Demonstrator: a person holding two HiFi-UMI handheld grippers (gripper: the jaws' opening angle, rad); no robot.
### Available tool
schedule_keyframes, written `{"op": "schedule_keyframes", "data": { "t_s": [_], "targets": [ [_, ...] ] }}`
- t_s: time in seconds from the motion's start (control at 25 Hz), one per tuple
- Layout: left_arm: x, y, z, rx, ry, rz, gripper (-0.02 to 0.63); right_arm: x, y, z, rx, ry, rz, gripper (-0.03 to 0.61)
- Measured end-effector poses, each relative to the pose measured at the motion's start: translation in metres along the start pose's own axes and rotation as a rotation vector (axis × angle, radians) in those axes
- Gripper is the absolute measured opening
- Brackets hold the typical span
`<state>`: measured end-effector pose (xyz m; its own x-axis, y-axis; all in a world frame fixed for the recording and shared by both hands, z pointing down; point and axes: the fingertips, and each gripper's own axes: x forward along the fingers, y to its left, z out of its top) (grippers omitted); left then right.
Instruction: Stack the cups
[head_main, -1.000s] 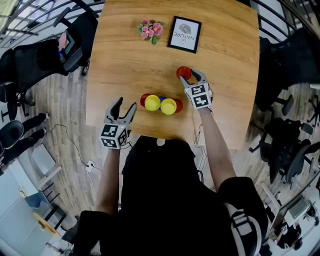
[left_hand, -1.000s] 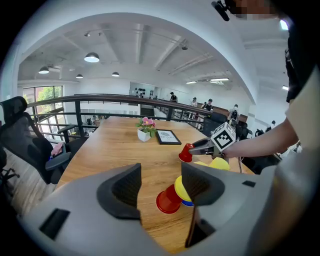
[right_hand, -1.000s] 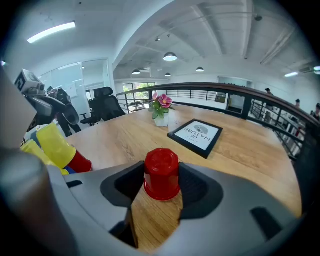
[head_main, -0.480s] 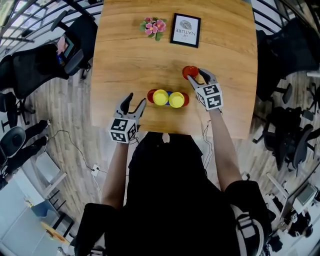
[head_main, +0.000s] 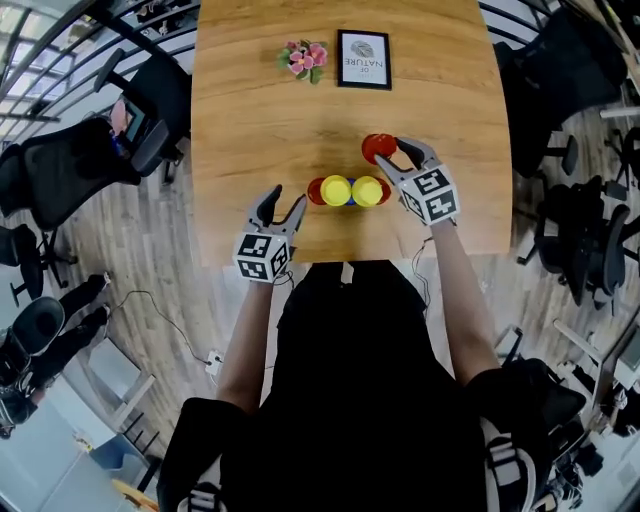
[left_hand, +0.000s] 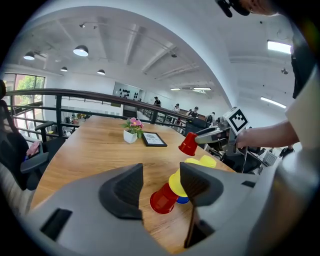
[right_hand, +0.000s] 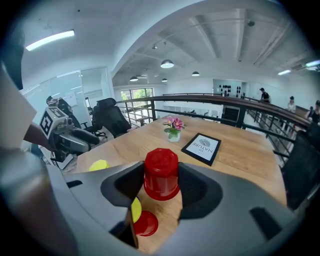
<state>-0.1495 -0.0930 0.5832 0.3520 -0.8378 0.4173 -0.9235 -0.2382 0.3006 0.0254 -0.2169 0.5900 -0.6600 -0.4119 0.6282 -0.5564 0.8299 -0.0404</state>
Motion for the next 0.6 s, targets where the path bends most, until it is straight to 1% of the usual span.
{"op": "schedule_keyframes", "data": {
  "t_s": [0.12,0.28,0.44,0.6],
  "targets": [
    [0.0,0.0,-0.005,0.002,-0.007,-0.029,0.25,-0.008,0.014,0.006,-0.016,0.014,0.009,0.224],
    [-0.003,0.002,-0.012,0.013,-0.005,-0.056,0.25,-0.017,0.027,0.015,-0.037,0.007,-0.007,0.224],
    [-0.01,0.004,-0.015,0.026,-0.003,-0.072,0.25,-0.024,0.041,0.021,-0.016,0.003,0.01,0.224],
    [-0.016,0.003,-0.018,0.037,0.006,-0.09,0.25,-0.033,0.053,0.034,-0.04,-0.007,0.003,0.224]
  ]
}}
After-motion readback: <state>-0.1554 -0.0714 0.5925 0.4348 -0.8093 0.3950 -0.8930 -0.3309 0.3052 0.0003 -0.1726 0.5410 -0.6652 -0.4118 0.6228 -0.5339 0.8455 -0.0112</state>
